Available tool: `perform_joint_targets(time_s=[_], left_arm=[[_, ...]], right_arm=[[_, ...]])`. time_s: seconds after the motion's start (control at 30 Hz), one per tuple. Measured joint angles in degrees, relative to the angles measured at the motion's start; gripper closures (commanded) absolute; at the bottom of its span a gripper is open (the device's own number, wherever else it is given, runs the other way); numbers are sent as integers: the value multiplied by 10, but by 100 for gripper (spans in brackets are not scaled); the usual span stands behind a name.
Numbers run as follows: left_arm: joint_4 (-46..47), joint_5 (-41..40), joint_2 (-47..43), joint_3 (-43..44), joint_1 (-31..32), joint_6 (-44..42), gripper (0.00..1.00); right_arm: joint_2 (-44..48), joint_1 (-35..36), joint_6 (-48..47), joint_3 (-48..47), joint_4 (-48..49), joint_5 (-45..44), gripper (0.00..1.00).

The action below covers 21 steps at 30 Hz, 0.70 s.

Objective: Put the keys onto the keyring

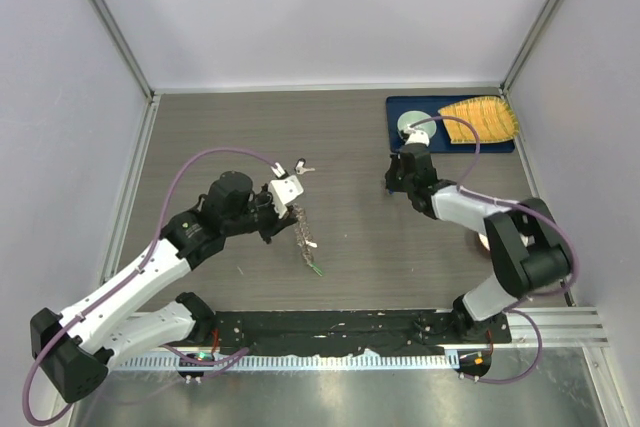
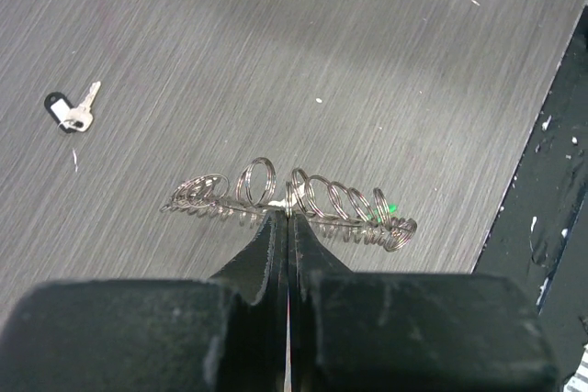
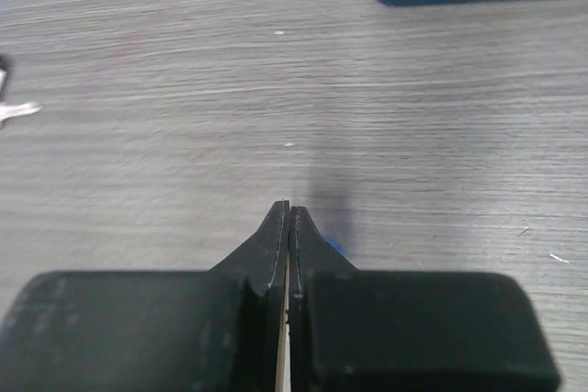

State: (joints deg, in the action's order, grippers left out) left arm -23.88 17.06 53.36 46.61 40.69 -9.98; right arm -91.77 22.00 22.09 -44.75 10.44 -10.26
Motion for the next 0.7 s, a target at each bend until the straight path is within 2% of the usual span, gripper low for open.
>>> perform_joint_targets(time_s=[0.2, 0.4, 0.7], left_arm=[[2, 44, -20, -16, 0, -42, 100], [1, 100, -24, -22, 1, -86, 100], [-13, 139, -19, -19, 36, -159, 100]], right_arm=[[150, 8, -78, 50, 18, 116, 99], [259, 37, -166, 66, 19, 246, 99], [349, 123, -298, 78, -5, 387, 99]])
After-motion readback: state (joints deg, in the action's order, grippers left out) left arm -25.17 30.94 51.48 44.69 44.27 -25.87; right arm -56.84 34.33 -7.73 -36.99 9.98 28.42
